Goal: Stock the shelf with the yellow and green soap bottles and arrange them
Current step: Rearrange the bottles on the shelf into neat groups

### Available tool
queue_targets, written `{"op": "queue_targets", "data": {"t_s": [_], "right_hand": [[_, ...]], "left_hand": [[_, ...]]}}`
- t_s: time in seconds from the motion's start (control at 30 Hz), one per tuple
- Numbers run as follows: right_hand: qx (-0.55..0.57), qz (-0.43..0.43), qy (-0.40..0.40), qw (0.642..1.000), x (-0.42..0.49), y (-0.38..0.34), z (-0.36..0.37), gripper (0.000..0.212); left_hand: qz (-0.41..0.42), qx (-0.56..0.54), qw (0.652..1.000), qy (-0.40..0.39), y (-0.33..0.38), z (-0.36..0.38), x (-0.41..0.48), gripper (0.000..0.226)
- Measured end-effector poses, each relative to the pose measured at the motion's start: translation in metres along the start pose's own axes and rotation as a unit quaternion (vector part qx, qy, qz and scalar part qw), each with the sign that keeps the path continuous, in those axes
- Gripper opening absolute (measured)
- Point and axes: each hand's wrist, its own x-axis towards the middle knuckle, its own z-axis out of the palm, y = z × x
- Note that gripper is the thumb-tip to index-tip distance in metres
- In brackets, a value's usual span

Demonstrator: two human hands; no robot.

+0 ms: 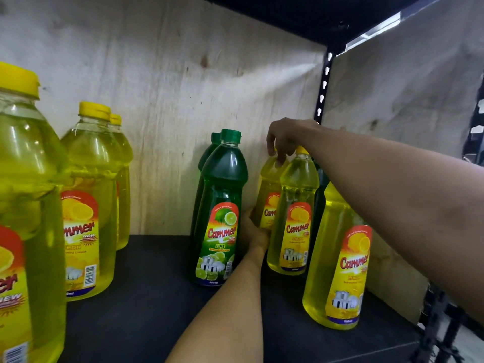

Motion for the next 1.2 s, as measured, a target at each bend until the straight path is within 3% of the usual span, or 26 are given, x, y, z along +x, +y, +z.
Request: {"op": "queue_targets", "data": {"t_s": [0.2,0.33,0.43,0.53,0.67,0.73,0.9,1.2], "right_hand": [[-0.033,-0.008,-0.011,0.999,-0.010,0.002,-0.004,0.045],[-0.074,0.010,-0.068,0.995,-0.026,0.000,-0.019,0.067],[-0.027,0.034,-0.105,0.994,-0.043,0.006,-0.036,0.078],[0.042,0.040,-0.122,0.991,-0.059,0.015,-0.043,0.067],[0.066,0.026,-0.113,0.991,-0.072,0.025,-0.036,0.031],[0.068,0.011,-0.085,0.994,-0.077,0.029,-0.033,0.027],[0.093,-0.019,-0.073,0.993,-0.087,0.034,-0.029,0.035],[0.154,-0.032,-0.063,0.985,-0.085,0.041,-0.027,0.041]], "left_hand": [[0.006,0.019,1.000,0.001,-0.003,0.001,0.002,0.063],[-0.030,-0.010,0.999,-0.003,-0.004,-0.001,-0.008,0.072],[-0.051,-0.068,0.996,0.034,-0.001,-0.005,-0.021,0.050],[-0.045,-0.089,0.995,-0.013,-0.002,-0.010,-0.035,0.031],[-0.042,-0.028,0.981,-0.187,-0.001,-0.012,-0.046,0.053],[-0.022,0.027,0.972,-0.231,-0.001,-0.012,-0.049,0.071],[-0.003,0.075,0.963,-0.257,-0.005,-0.020,-0.046,0.092],[-0.012,0.078,0.956,-0.281,0.000,-0.024,-0.049,0.094]]}}
